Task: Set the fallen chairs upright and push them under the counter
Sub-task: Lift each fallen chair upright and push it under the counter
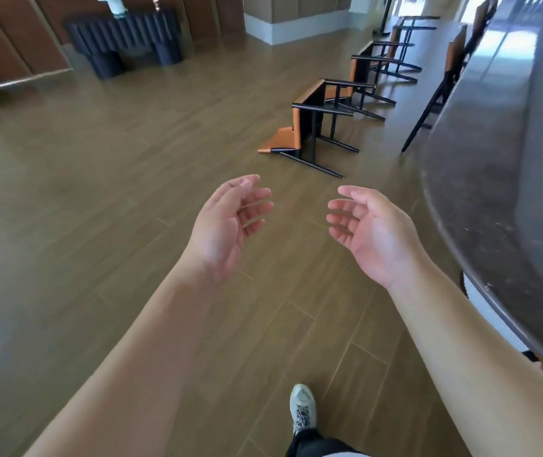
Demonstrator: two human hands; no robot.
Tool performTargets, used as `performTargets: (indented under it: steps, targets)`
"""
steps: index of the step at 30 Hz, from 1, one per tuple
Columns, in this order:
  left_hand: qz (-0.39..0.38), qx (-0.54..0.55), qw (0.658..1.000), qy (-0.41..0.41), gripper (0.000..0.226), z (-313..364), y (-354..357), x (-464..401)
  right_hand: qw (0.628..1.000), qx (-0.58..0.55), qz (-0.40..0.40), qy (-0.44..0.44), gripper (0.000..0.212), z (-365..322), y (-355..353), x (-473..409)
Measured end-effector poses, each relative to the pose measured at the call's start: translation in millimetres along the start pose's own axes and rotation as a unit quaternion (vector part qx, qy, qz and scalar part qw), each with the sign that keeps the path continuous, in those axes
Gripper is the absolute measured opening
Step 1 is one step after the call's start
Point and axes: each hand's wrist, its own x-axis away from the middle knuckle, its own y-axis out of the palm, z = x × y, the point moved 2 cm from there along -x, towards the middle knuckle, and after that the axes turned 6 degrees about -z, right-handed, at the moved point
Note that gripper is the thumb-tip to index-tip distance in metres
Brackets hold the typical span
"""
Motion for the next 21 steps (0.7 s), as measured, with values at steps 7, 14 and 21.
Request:
performTargets:
  steps: [7, 14, 21]
  targets:
    - [0.035, 0.006, 0.999, 0.039, 0.025, 37, -16, -116, 0.999, 0.007, -0.045, -0.002, 0.015, -42, 22, -123]
    - [0.090, 0.042, 0.994, 0.047, 0.024, 57, -54, -176, 0.994, 0.032, -0.106, 0.020, 0.016, -39, 77, -208]
    - [0.095, 0.080, 0.991, 0.057, 0.023, 71, -125, -254, 0.993, 0.038, -0.109, 0.033, 0.019, -16, 141, -304]
